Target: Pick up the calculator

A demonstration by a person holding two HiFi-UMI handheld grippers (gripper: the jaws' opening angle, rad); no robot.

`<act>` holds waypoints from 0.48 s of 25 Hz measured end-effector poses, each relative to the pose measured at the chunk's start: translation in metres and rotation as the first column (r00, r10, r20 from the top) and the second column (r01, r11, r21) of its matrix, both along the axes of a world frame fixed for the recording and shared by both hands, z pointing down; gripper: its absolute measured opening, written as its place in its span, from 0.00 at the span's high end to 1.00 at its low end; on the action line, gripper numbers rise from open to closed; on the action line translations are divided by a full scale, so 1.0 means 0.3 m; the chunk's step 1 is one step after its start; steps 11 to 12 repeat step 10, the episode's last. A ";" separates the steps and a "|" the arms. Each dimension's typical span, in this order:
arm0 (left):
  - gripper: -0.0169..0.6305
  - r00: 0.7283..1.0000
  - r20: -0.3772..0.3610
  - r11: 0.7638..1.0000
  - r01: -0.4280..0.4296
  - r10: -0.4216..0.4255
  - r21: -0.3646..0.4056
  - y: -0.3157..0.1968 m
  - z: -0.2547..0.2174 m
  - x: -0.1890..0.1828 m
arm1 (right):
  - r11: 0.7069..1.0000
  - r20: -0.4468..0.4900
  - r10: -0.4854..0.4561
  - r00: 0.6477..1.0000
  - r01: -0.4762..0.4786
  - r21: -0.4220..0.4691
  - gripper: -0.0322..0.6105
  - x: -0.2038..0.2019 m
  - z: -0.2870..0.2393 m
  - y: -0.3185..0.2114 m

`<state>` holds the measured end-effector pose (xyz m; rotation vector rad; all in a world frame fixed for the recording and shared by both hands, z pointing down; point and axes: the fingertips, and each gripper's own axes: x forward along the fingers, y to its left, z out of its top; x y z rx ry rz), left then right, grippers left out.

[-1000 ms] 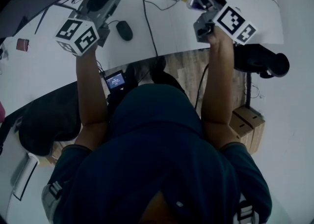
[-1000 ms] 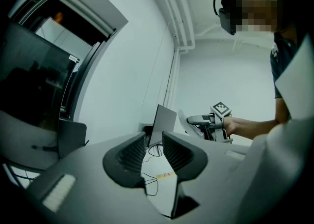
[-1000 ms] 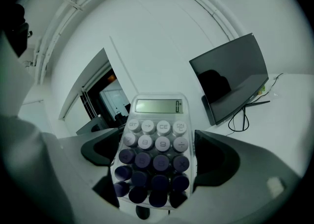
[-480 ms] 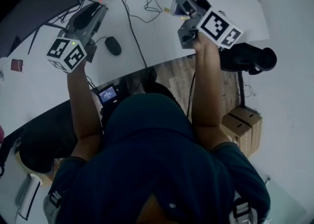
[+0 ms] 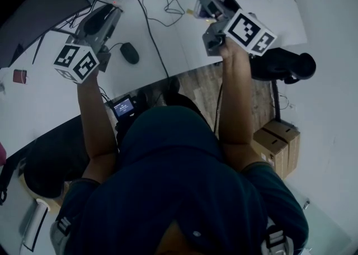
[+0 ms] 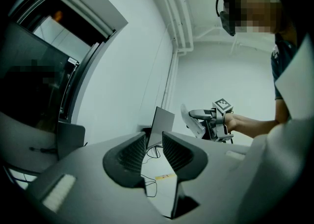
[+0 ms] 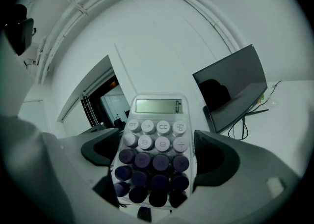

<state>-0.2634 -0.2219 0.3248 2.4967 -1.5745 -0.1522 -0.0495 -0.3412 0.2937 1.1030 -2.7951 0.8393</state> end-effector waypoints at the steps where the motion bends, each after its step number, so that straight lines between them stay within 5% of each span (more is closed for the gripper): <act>1: 0.82 1.000 -0.001 1.000 0.000 0.000 0.000 0.001 0.001 -0.001 | 1.000 -0.002 0.000 1.000 0.000 -0.001 0.19 0.000 0.001 0.001; 12: 0.82 1.000 -0.007 0.999 -0.018 0.019 0.036 -0.061 -0.022 0.005 | 0.999 -0.014 0.015 1.000 -0.015 0.030 0.19 0.017 -0.035 -0.048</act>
